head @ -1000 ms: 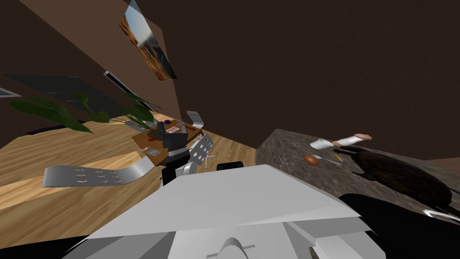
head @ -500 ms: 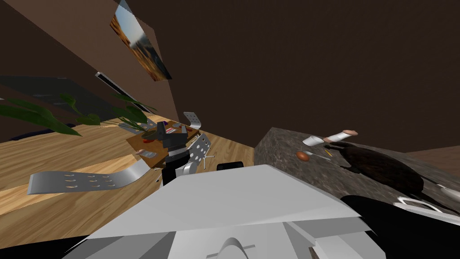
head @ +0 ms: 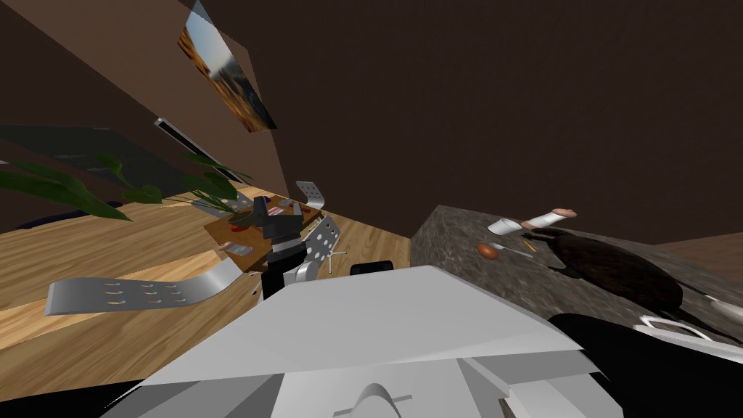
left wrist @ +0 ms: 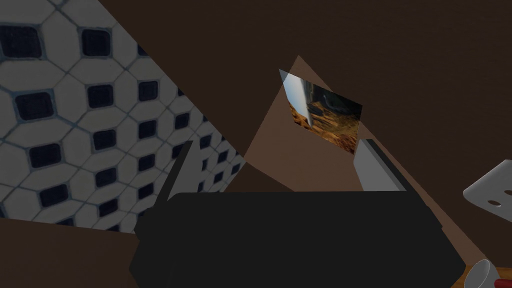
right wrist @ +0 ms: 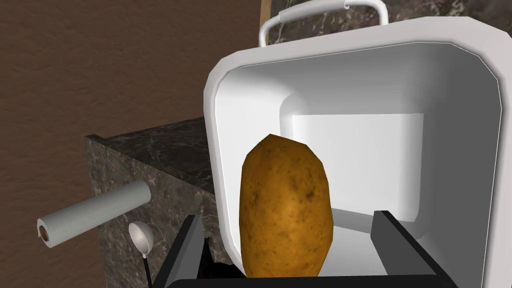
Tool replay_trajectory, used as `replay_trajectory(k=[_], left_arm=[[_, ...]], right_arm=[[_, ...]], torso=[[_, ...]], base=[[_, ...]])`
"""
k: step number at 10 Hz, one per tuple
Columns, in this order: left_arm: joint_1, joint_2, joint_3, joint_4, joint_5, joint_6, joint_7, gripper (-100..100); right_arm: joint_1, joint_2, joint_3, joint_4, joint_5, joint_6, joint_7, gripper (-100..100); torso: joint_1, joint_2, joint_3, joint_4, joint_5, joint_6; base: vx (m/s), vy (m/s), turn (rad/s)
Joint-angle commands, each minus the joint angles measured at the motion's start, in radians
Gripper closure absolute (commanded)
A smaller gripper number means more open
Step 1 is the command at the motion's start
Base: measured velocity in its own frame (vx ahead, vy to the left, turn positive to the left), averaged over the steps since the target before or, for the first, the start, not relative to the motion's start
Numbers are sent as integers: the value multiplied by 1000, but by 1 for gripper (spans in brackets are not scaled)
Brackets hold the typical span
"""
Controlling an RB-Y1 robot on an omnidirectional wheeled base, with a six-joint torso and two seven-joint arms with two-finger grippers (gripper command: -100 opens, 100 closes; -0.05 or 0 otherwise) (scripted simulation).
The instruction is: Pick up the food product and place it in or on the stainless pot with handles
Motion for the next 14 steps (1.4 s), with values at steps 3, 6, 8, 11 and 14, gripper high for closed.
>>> replay_trajectory(k=[3, 6, 8, 11, 14], left_arm=[[0, 0, 0, 0, 0, 0, 0, 0], [0, 0, 0, 0, 0, 0, 0, 0], [0, 0, 0, 0, 0, 0, 0, 0], [0, 0, 0, 0, 0, 0, 0, 0], [0, 0, 0, 0, 0, 0, 0, 0]], right_arm=[[0, 0, 0, 0, 0, 0, 0, 0], [8, 77, -89, 68, 71, -55, 52, -100], [12, 116, -134, 103, 106, -83, 78, -100], [40, 154, -178, 114, 142, -111, 104, -100], [20, 193, -223, 156, 177, -138, 130, -100]], torso=[[0, 0, 0, 0, 0, 0], [-1, -3, -2, -1, 0, 0], [-1, -4, -2, -1, 0, 0], [-1, -2, -1, -1, 0, 0], [0, -2, -1, 0, 0, 0]], base=[[0, 0, 0], [53, -17, 66], [54, -22, 49], [33, -14, 30], [22, -7, 38]])
